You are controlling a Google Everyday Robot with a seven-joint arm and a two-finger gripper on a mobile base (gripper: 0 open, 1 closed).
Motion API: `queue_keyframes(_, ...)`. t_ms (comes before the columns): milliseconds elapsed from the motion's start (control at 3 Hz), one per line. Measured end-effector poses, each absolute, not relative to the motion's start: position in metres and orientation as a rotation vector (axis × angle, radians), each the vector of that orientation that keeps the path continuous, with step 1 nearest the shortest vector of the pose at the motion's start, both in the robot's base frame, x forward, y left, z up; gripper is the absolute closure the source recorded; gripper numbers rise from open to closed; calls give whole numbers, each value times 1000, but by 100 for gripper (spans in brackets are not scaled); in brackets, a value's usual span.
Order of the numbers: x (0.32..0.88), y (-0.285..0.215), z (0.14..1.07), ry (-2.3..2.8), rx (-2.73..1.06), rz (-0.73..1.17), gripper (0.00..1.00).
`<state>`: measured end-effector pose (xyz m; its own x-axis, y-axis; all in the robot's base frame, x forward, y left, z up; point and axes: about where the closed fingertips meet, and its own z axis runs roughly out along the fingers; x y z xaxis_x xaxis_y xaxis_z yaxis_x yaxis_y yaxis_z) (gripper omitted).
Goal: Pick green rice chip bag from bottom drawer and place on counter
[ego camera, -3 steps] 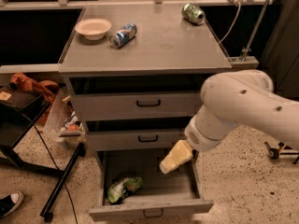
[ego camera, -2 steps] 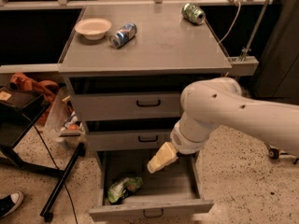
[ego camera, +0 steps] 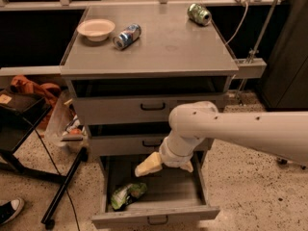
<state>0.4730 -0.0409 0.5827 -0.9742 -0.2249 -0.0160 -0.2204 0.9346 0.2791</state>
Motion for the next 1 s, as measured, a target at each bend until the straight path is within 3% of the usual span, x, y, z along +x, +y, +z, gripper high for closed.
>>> queue_keyframes(1000,500,-20,506,-3031,4,-556,0)
